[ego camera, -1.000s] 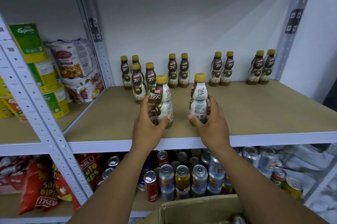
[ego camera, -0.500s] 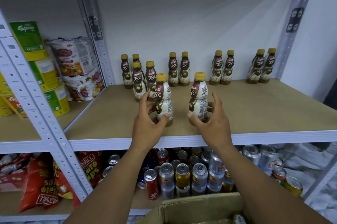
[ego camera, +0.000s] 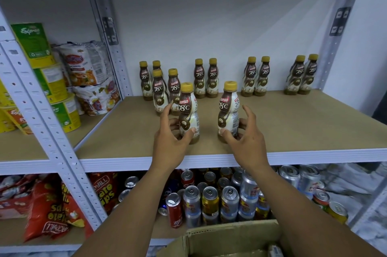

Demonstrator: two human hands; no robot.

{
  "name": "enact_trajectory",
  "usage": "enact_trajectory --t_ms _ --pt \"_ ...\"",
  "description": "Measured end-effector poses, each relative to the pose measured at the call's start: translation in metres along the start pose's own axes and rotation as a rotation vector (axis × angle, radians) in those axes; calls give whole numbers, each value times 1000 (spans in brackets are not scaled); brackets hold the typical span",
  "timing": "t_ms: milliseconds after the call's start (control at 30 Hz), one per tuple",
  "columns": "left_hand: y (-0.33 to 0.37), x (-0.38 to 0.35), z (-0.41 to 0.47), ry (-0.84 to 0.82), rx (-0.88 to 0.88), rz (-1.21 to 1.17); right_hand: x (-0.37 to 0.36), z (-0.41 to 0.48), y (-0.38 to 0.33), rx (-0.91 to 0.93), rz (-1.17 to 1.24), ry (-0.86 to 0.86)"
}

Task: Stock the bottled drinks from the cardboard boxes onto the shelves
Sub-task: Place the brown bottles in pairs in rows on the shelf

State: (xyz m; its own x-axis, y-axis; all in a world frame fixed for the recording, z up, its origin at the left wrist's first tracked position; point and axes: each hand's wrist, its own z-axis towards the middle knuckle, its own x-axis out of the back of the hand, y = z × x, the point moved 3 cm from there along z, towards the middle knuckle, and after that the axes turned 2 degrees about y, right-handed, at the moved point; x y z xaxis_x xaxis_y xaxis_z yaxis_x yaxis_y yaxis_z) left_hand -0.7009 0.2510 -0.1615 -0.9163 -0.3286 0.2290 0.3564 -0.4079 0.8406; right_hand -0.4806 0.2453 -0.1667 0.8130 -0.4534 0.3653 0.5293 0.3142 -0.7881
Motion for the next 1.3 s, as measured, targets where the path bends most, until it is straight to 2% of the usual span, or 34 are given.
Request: enact_trajectory --t_ms 300,500,867,1067,1300 --pt "-1 -1 1 -36 8 -44 0 0 -1 -2 44 -5" --pt "3 0 0 -22 -3 -26 2 1 0 -17 105 -88" --pt "5 -1 -1 -68 21 -55 -3 5 3 2 -3 -28" --pt "6 -1 -1 -63 16 -38 -1 3 1 2 61 -82" --pt "5 -2 -1 -78 16 -65 2 2 -1 16 72 -67"
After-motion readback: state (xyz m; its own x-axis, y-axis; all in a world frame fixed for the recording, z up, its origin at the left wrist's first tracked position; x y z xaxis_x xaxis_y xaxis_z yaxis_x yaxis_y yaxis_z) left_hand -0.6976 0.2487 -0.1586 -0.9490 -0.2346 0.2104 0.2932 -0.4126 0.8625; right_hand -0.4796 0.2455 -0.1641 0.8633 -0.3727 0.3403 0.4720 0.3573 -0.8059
